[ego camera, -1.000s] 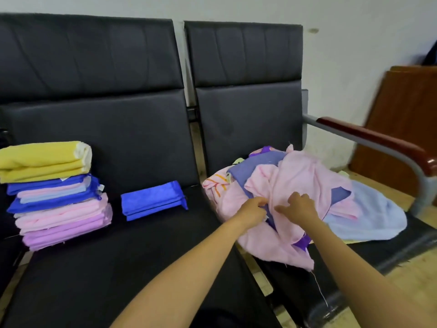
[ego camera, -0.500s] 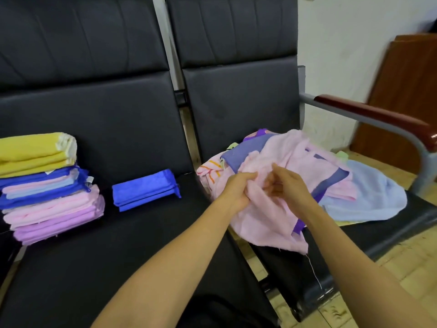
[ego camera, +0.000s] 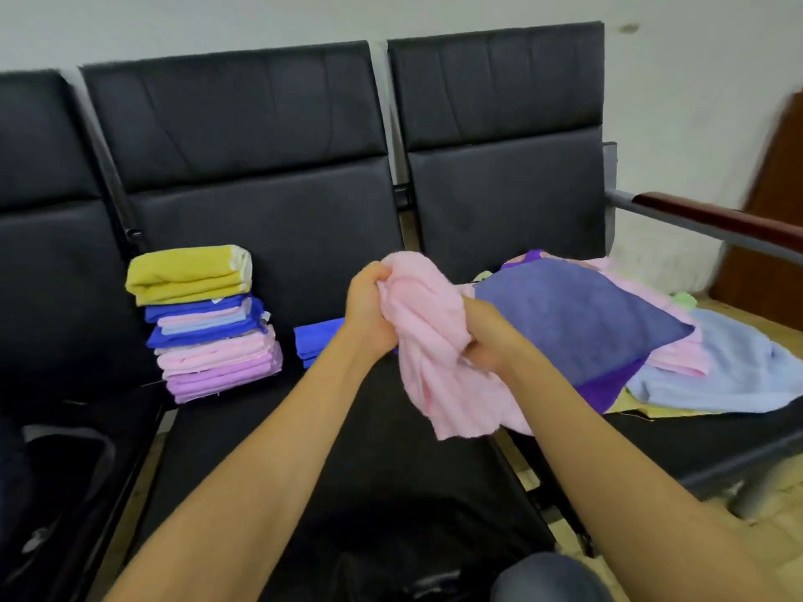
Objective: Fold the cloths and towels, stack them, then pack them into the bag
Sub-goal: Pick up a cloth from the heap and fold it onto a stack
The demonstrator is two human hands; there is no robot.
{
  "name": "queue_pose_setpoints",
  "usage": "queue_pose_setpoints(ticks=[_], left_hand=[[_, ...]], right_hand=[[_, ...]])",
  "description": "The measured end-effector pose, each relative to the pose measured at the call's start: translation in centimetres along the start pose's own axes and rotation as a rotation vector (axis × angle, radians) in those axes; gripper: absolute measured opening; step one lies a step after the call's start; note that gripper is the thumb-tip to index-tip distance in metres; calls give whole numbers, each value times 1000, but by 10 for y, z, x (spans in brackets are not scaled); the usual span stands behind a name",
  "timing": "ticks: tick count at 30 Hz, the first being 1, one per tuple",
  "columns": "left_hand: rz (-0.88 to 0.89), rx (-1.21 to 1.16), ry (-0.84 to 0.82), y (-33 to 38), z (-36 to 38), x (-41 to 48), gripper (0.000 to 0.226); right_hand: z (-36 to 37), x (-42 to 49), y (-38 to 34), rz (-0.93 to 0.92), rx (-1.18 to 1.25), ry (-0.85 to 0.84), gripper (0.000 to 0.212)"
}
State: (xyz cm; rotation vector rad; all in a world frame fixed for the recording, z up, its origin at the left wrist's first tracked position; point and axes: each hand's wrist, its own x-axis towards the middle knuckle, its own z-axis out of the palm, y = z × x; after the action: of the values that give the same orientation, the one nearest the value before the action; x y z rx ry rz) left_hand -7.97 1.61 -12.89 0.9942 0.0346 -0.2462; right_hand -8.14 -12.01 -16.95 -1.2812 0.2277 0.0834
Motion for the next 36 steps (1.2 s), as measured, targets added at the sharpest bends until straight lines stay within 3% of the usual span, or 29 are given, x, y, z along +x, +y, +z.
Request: queue_pose_setpoints(ticks=[3,6,10,11,14,17,21,26,29,32,34,36], left_hand=[[116,15,80,49,-36,-18,40],[171,32,150,81,-69,-47,17],[-22,209,100,71,-119,-81,29],[-111,270,55,61,-136,-85,36],[-329,543,121,29,-196,-90,47],[-342,834,206,-2,-248,-89,25],[-324,1468,183,-21,-278,-92,43],[-396,1782,63,-26,-286,-94,52],[-373,1718,44,-31,-285,-89,31],[-297,1313,95,-36,-281,-89,21],[-278,1192,81,-34,-283,-88,33],[-320,1136,5,-31,-286,-87,50]], right_hand=[[54,-15,5,119,115,-200,23],[91,-19,21,150,117,-291,39],[121,-20,43,146,68,-213,48],[124,-21,50,133,13,-163,43],[125,-20,79,112,-180,-137,34],[120,-27,109,178,-466,-296,20],[122,-39,142,257,-894,-554,35],[135,-44,179,47,-1286,-696,55],[139,-46,205,-149,-1465,-763,44],[140,-48,221,-353,-1552,-737,27],[146,-42,208,-293,-1363,-558,24],[153,-34,180,-58,-1030,-326,23]])
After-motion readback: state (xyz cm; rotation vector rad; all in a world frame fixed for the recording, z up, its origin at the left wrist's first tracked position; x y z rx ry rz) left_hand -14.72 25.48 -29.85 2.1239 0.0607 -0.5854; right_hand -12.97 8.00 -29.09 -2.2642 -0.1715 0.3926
